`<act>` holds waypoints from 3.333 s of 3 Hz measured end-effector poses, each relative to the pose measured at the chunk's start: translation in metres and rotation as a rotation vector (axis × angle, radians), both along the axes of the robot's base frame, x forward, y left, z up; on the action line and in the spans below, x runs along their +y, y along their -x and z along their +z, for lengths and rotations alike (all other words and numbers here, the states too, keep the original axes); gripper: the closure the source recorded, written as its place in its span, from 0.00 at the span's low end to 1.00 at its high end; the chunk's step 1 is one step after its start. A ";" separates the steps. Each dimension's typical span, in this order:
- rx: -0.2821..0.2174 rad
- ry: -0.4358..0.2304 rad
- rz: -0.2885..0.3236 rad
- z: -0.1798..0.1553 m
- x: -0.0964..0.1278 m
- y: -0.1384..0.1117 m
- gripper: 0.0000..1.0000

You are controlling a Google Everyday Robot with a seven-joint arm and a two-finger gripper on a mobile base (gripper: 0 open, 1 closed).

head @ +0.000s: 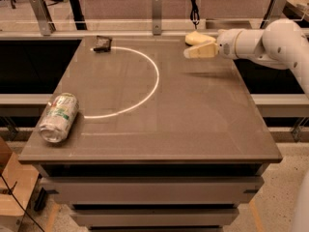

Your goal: Move sponge near 7up can

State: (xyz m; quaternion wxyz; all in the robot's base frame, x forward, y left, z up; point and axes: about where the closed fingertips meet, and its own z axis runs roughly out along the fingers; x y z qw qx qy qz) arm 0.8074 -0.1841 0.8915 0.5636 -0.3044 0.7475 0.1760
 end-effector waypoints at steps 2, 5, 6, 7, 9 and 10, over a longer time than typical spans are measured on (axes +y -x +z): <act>-0.014 -0.106 -0.056 -0.011 -0.007 -0.043 0.00; 0.019 -0.094 -0.138 -0.040 -0.024 -0.081 0.16; 0.027 -0.065 -0.131 -0.042 -0.020 -0.086 0.39; 0.018 -0.038 -0.106 -0.037 -0.012 -0.086 0.61; -0.055 -0.007 0.055 0.005 0.037 -0.051 1.00; -0.133 0.014 0.217 0.050 0.075 0.004 1.00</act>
Offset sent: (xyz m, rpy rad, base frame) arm 0.0651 -0.0243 -0.0159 0.1481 -0.0249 -0.1108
